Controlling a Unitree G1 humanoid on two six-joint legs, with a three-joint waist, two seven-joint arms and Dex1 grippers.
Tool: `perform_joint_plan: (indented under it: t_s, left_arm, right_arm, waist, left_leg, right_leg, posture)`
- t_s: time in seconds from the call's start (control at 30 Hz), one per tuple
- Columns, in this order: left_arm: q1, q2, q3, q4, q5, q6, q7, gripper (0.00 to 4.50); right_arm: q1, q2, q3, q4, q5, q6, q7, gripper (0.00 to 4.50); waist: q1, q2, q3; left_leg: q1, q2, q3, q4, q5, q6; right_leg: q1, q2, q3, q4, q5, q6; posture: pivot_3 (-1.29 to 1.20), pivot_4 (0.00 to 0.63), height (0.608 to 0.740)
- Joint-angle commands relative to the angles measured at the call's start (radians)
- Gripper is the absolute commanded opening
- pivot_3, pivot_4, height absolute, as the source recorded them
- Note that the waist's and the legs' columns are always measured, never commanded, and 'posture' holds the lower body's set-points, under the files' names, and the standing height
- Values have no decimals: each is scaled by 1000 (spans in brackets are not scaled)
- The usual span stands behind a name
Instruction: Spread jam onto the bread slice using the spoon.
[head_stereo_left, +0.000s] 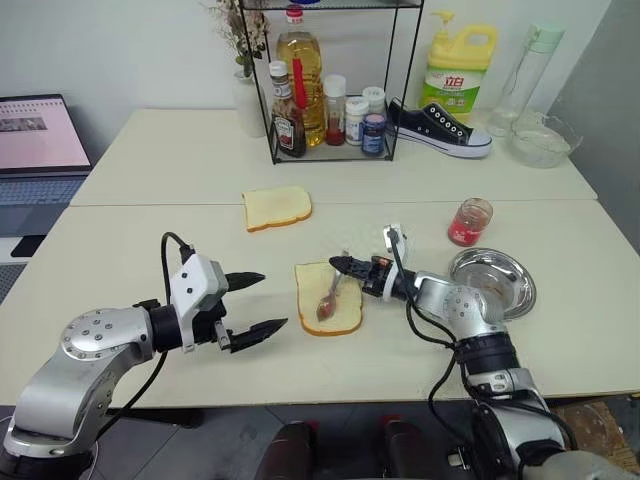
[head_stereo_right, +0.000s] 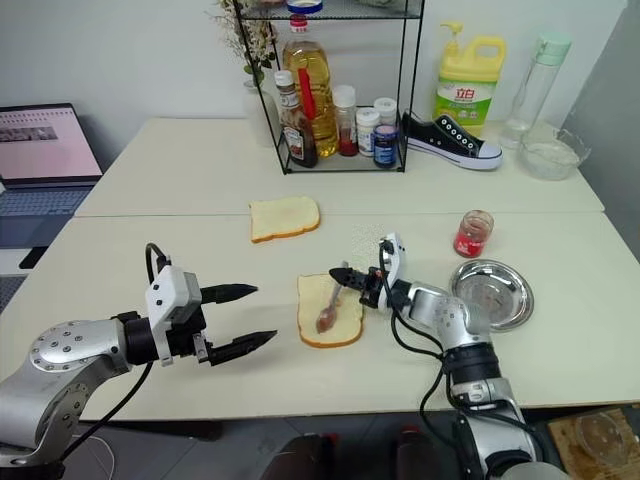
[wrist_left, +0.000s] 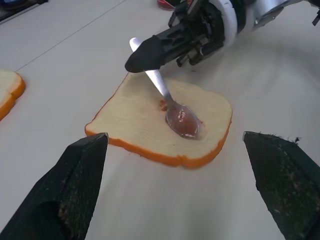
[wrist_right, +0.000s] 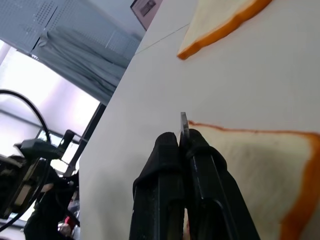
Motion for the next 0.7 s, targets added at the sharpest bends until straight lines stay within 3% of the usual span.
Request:
perform_joint_plan:
  t_s: [0.03, 0.33, 0.43, 0.7]
  left_arm:
    - [-14, 14, 3, -24, -15, -4, -1, 4500]
    - [-55, 13, -19, 6, -9, -9, -11, 4500]
    - [-56, 16, -17, 9, -11, -10, -15, 4500]
    - [-42, 22, -10, 2, -11, -9, -23, 4500]
  right_arm:
    - [-58, -47, -55, 91, -64, -95, 0, 15]
    - [-152, -79, -89, 240, -95, -174, 54, 15]
    - [-149, -81, -93, 175, -68, -123, 65, 15]
    - [-15, -43, -126, -225, 171, 252, 8, 15]
  waist:
    - [2, 0, 0]
    - [1, 0, 0]
    - [2, 0, 0]
    - [-1, 0, 0]
  left_leg:
    - [0, 0, 0, 0, 0, 0]
    - [0, 0, 0, 0, 0, 0]
    - [-1, 0, 0, 0, 0, 0]
    - [-2, 0, 0, -1, 0, 0]
  right_leg:
    - [0, 0, 0, 0, 0, 0]
    - [0, 0, 0, 0, 0, 0]
    - [0, 0, 0, 0, 0, 0]
    - [-2, -1, 1, -1, 0, 0]
  posture:
    - [0, 150, 740]
    - [0, 150, 740]
    - [0, 150, 740]
    - [0, 150, 740]
